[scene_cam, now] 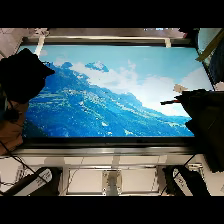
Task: Fold the clothes and pants, and hang the long-sleeved shirts on hangers.
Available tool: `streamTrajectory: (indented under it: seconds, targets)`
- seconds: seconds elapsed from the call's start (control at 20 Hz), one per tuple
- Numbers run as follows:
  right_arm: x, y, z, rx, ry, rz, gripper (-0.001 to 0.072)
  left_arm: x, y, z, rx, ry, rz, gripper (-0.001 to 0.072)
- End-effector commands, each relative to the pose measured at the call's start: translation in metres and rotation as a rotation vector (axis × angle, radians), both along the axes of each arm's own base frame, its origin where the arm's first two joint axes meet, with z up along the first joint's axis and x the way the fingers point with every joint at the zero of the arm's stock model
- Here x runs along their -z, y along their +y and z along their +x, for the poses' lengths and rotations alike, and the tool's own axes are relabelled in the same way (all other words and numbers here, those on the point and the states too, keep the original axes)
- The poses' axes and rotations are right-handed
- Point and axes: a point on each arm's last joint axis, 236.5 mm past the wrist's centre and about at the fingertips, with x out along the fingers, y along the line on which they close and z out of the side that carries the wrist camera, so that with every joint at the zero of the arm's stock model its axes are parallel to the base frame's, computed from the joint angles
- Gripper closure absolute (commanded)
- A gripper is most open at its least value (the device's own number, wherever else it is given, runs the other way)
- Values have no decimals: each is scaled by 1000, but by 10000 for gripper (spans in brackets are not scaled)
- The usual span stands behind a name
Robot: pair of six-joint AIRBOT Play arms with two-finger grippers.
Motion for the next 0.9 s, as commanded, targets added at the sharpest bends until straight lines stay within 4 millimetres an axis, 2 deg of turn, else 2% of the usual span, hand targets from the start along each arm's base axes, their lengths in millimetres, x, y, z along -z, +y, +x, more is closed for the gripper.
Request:
streamTrajectory:
  seconds: [0.0,0.1,0.3,0.5,0.55,0.6,0.65,0.7,0.85]
  targets:
    - [-3,-4,7,24,-28,-4,696,43,36,-15,-74,62,-34,4]
    - [-3,-5,9,28,-29,-3,696,50,44,-3,-52,18,-30,4]
    - [-2,-5,11,33,-29,-3,696,41,49,32,15,-123,-2,4]
    - [-3,-6,12,36,-35,-2,696,31,51,59,70,-225,17,7]
    - [-3,-6,12,36,-35,-2,696,30,51,64,84,-243,20,46]
    - [-3,-6,12,36,-35,-2,696,29,51,68,93,-254,22,217]
    - [-3,-6,13,37,-36,-2,696,30,51,69,98,-257,21,611]
    - [-4,-6,14,40,-41,-1,696,32,51,69,99,-250,19,687]
    - [-8,-11,21,66,-74,-8,696,28,41,58,59,-188,6,688]
